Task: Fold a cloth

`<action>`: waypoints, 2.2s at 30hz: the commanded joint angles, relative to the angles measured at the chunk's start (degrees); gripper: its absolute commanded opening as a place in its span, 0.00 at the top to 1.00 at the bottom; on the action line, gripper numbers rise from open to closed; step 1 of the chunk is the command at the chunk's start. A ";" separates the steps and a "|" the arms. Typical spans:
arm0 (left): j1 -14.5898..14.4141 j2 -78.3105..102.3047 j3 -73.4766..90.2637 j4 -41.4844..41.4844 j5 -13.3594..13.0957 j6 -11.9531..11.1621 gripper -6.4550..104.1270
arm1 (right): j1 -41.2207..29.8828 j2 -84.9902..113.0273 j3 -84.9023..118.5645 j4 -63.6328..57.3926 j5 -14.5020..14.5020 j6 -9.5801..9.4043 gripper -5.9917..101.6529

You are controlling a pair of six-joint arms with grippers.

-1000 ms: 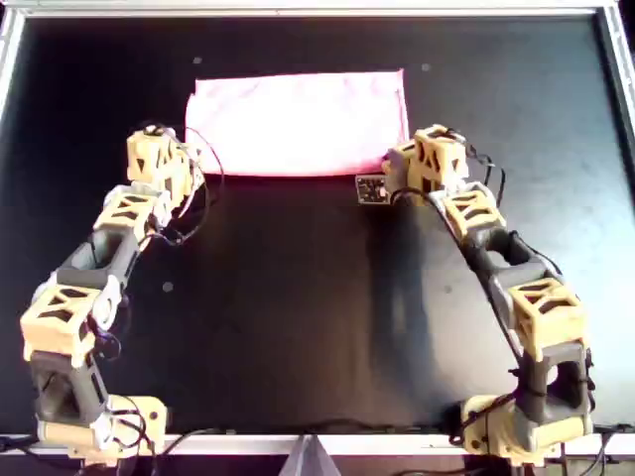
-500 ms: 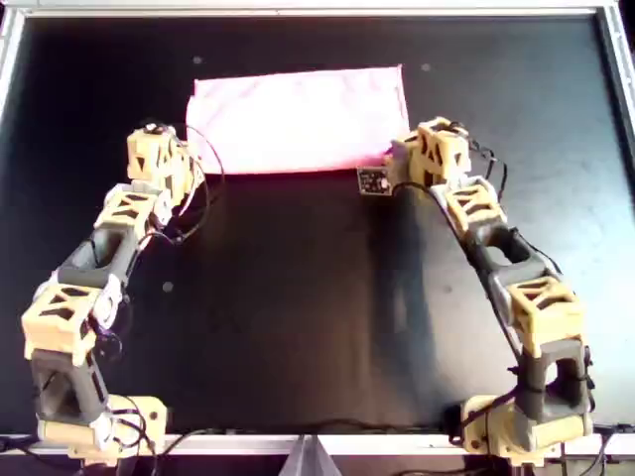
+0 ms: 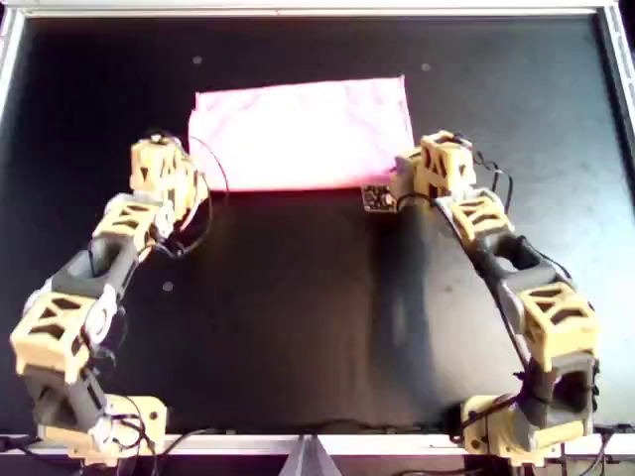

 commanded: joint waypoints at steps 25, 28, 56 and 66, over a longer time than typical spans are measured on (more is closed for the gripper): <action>-6.33 37.79 35.86 0.18 0.44 -0.35 0.96 | 0.70 42.98 39.90 -1.05 -0.09 -0.26 0.95; -6.50 38.76 38.50 0.18 0.44 -0.35 0.96 | 0.70 44.03 43.86 -1.05 -0.18 -0.35 0.95; -5.62 38.94 43.42 0.18 -0.53 -0.35 0.57 | 0.79 46.67 53.44 -1.05 -0.35 0.35 0.46; -5.62 39.90 44.65 0.18 -0.79 0.44 0.22 | 0.70 58.45 63.37 -1.05 -0.26 0.35 0.37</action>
